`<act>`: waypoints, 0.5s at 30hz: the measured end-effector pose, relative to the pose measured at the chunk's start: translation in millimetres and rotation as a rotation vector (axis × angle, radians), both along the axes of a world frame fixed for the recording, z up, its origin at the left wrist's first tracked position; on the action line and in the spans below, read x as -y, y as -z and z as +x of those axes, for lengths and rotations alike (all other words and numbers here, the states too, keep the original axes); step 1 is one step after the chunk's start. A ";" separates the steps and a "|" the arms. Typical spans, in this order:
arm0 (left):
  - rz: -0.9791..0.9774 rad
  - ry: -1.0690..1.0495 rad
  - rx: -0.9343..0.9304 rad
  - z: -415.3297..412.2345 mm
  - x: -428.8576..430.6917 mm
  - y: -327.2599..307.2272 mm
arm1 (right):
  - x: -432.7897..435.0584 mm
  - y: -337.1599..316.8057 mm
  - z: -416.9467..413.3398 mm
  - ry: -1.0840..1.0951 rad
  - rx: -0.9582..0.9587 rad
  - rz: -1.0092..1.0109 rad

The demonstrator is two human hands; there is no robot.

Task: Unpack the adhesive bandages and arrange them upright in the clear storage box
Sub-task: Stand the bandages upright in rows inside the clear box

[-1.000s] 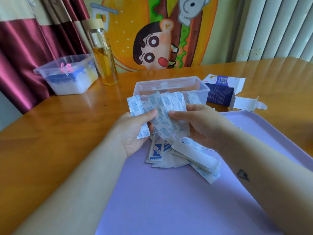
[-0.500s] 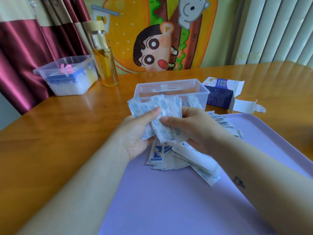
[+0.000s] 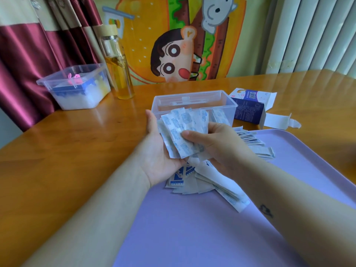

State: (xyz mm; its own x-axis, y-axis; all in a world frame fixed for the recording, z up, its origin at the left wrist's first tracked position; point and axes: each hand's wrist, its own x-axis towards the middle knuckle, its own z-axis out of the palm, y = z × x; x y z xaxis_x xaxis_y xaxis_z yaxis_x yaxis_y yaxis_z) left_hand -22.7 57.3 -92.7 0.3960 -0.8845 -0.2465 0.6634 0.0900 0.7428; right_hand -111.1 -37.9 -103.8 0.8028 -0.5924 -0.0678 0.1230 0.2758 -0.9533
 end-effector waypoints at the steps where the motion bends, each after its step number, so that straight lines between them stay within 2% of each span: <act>1: -0.003 0.029 0.007 -1.8 -0.8 -1.8 | -0.8 1.0 0.5 0.004 -0.017 -0.034; 5: 0.059 -0.032 0.084 -4.7 1.3 2.9 | -6.5 2.6 1.1 0.006 -0.059 -0.185; 10: 0.052 -0.136 0.042 1.1 2.0 5.4 | -0.5 -2.7 -1.5 -0.128 -0.069 -0.065; 15: -0.017 -0.273 0.013 1.3 3.2 3.8 | 5.3 -6.2 -5.4 -0.027 -0.110 -0.131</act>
